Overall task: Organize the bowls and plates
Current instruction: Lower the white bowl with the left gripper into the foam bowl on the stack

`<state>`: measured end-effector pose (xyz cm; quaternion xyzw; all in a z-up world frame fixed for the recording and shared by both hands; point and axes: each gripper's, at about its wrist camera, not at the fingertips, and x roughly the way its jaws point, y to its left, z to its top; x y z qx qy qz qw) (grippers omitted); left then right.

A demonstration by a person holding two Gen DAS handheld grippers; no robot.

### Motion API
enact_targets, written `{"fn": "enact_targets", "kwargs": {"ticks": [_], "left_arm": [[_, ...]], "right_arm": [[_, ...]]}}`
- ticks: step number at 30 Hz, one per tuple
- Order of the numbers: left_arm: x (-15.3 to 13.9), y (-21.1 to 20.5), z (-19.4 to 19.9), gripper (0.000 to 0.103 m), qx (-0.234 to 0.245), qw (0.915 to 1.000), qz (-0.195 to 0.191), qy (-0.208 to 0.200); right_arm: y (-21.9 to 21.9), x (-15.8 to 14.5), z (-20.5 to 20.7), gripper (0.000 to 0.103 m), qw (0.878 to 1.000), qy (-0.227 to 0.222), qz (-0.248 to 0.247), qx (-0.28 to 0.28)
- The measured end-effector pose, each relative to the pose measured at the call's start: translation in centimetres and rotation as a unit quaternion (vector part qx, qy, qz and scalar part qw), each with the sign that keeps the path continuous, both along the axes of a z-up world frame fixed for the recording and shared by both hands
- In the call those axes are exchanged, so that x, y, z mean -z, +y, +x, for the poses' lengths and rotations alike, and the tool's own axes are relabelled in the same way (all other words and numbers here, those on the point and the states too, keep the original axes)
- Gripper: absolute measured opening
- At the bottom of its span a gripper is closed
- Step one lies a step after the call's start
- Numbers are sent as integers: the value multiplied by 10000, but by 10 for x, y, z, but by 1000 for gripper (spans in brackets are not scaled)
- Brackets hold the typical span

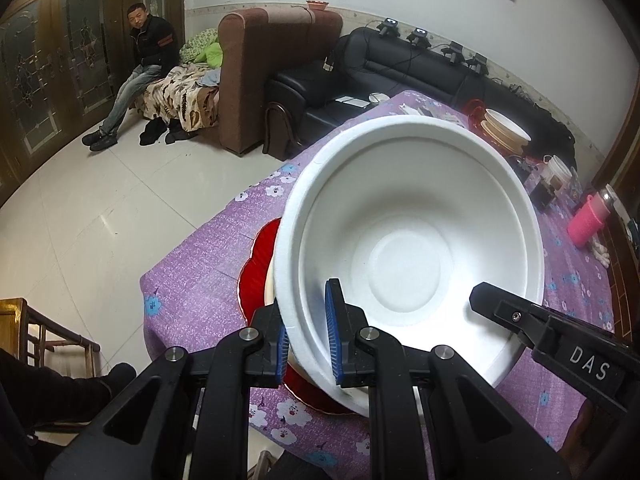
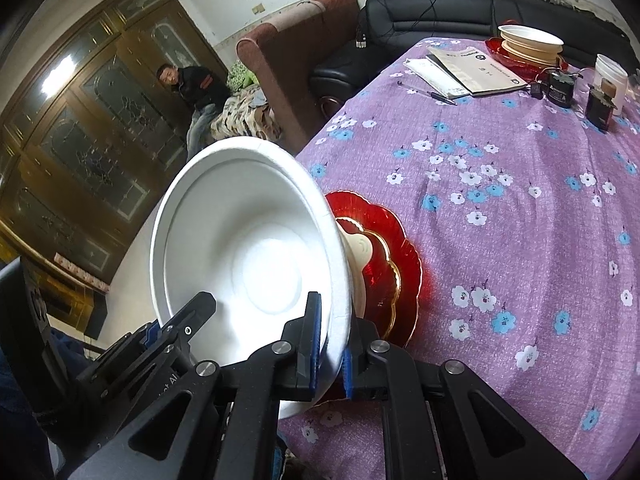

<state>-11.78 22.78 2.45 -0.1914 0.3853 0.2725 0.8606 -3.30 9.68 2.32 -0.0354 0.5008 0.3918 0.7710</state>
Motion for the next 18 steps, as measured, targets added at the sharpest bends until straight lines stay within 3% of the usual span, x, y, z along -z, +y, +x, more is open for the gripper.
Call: {"fn": "enact_targets", "kwargs": {"ticks": [18], "left_arm": [[5, 7, 12, 14, 330, 9989, -247, 211]], "right_arm": [[2, 8, 8, 10, 9993, 121, -298, -175]]}}
